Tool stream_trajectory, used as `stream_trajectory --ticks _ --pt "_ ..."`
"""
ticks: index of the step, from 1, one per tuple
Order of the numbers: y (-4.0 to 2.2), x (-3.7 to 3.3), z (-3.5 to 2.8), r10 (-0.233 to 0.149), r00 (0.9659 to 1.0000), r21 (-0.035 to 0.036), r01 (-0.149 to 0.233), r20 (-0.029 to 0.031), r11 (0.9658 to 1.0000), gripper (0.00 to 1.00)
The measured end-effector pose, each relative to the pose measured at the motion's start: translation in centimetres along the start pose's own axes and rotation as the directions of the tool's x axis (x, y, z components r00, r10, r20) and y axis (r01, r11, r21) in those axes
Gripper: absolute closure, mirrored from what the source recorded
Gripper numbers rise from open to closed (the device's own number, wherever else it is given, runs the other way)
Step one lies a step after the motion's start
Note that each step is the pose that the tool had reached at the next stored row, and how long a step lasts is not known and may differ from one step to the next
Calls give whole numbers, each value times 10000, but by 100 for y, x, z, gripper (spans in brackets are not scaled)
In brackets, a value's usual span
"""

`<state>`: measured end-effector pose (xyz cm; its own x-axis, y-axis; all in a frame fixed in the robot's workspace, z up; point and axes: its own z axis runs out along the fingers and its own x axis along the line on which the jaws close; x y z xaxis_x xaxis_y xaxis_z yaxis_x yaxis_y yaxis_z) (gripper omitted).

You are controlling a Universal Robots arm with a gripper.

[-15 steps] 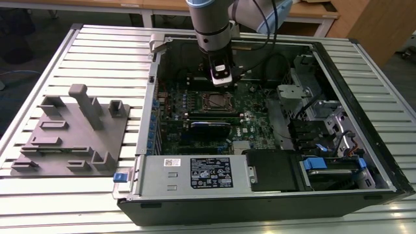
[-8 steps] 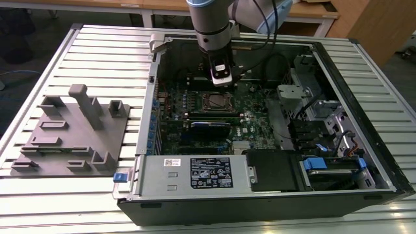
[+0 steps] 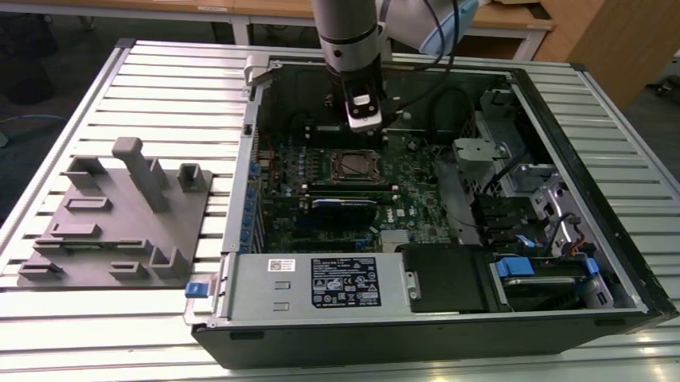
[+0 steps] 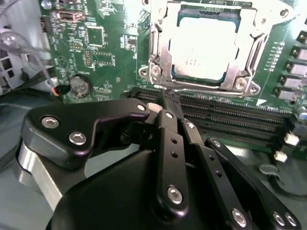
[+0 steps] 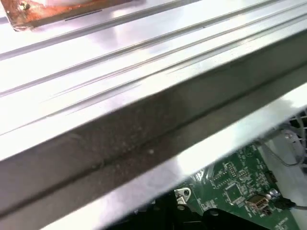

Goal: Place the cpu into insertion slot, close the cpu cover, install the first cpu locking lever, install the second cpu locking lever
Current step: 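Install the first cpu locking lever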

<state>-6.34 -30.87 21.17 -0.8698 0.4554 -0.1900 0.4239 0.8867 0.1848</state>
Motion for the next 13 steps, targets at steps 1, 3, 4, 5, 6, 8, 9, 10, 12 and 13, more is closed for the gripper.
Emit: stream_trajectory --ticks 1,3,4,5,6,8,9,10,12,13 --pt "3 -3 -14 0 10000 0 0 0 10000 90" --pt "3 -3 -16 0 10000 -1 0 0 10000 90" --pt "3 -3 -16 0 10000 -2 0 0 10000 90" --pt "3 -3 -16 1 10000 0 -1 -2 10000 90" --pt "3 -4 -15 1 10000 23 -1 -36 10000 90" --pt "3 -4 -13 9 9998 171 -5 -218 9999 90" --pt "3 -4 -11 14 9995 266 -5 -329 9996 90" --pt "4 -5 -9 20 9990 369 -4 -438 9993 90" --pt "4 -5 -5 28 9979 581 9 -640 9983 90" --pt "3 -4 -4 29 9977 624 13 -672 9981 90"
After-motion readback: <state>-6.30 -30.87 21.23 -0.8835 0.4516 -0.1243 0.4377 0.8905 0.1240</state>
